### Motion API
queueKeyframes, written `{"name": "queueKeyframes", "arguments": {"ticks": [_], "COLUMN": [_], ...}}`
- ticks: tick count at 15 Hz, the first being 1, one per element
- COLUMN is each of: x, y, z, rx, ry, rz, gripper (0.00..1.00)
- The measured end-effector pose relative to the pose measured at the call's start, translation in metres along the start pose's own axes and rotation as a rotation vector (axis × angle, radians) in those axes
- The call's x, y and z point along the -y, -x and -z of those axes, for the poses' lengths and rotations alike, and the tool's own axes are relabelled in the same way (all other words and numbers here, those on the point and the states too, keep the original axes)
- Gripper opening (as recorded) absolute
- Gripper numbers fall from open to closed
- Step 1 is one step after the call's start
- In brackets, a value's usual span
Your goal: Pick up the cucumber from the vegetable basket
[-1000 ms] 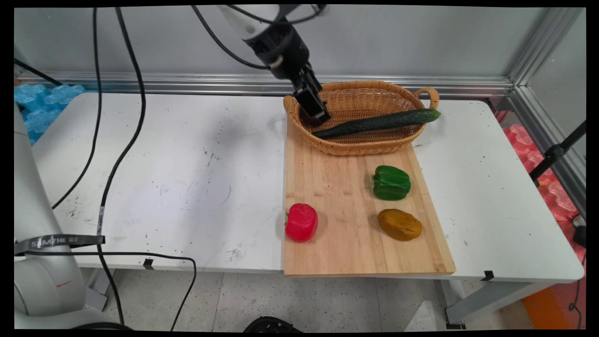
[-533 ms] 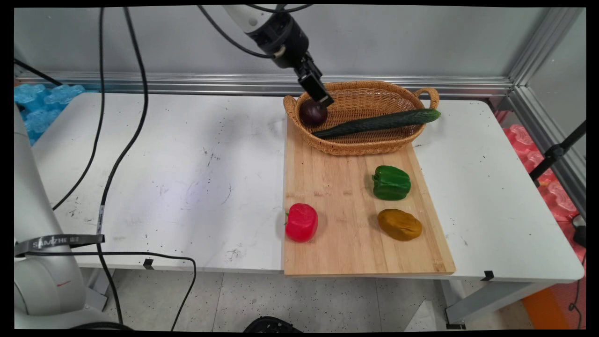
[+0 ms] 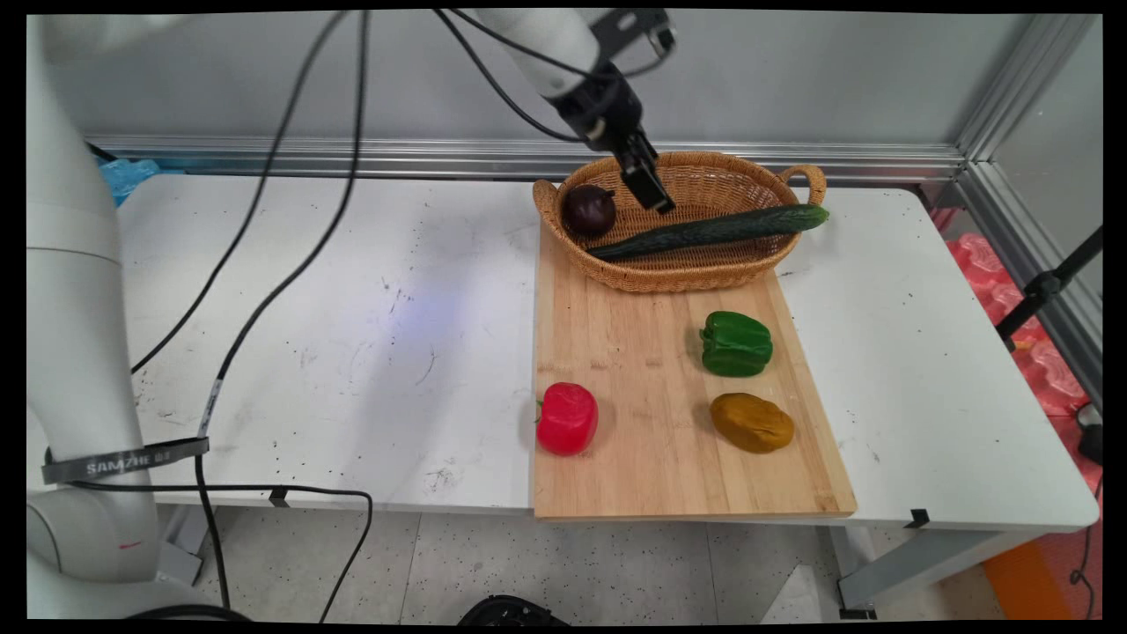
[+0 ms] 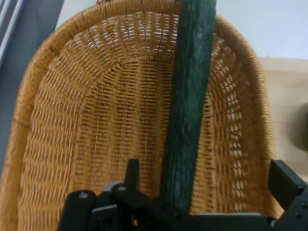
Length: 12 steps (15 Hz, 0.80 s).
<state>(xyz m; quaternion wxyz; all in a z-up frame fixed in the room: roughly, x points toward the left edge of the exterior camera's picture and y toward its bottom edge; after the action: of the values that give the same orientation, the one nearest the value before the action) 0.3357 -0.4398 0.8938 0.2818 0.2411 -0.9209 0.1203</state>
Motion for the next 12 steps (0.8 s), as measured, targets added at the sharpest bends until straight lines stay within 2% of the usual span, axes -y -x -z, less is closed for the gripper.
{"name": "queueKeyframes", "arguments": {"ticks": [3,9,12], "x": [0.007,0.017,0.02], "y": [-0.006,-0.012,-0.014], "z": [-0.043,-0.104,-0.124], "rx": [0.014,0.037,0.043], "ry": [0.015,0.038,0.05], "rz": [-0.041,-0.086,-0.103], "gripper": [1.0,1.0,1.0]}}
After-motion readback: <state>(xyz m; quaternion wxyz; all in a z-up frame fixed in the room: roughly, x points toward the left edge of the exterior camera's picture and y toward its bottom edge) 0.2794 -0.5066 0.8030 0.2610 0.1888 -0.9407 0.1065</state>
